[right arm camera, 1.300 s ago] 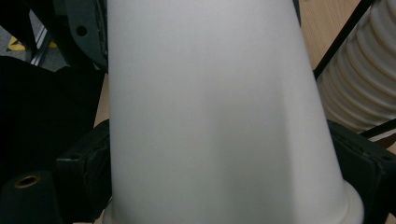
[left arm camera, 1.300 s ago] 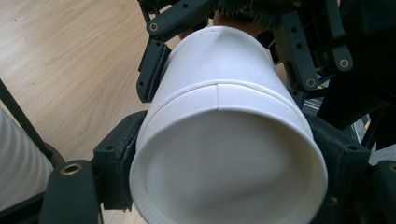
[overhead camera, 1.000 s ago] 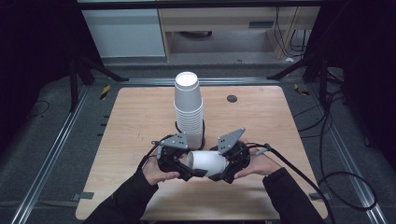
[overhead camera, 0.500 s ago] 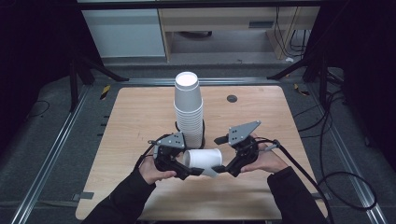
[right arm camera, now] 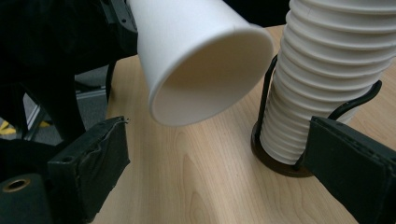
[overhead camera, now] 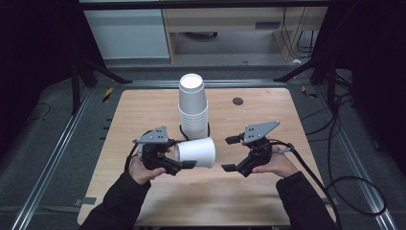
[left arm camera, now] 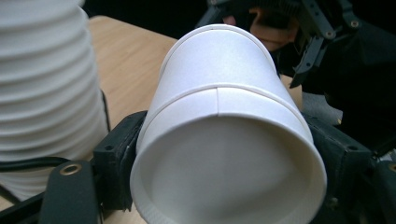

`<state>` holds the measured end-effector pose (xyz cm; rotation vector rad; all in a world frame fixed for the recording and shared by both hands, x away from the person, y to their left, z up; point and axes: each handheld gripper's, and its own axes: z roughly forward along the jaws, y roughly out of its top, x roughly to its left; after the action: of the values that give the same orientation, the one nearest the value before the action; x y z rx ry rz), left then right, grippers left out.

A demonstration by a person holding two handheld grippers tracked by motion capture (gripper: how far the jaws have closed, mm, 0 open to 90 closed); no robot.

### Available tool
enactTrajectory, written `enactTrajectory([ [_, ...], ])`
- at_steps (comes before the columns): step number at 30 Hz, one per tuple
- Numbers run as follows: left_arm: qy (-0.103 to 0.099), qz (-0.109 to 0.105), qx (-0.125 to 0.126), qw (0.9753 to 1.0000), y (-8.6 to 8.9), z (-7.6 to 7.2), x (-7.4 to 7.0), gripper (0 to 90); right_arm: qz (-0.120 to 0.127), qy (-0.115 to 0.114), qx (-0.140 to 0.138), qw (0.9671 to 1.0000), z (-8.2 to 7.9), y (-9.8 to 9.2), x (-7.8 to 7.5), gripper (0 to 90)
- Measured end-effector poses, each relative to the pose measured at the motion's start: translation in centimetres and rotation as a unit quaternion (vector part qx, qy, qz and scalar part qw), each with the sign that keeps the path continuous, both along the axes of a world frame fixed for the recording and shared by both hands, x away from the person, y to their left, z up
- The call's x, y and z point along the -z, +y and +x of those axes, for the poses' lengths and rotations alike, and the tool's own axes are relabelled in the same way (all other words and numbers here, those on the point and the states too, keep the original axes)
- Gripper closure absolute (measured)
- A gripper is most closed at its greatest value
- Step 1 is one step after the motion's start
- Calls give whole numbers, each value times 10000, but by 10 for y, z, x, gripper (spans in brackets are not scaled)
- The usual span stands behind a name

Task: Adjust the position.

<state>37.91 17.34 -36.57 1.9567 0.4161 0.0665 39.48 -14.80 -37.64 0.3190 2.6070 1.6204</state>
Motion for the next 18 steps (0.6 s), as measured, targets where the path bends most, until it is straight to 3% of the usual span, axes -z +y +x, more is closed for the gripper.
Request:
enactTrajectory([
  [5,-59,-203,41,9998,2,-1,-5,221,304,147,32,9994,0,-1,2,63],
  [18,-80,-245,236,9994,-14,-4,0,221,445,422,-143,9980,-2,5,9,56],
])
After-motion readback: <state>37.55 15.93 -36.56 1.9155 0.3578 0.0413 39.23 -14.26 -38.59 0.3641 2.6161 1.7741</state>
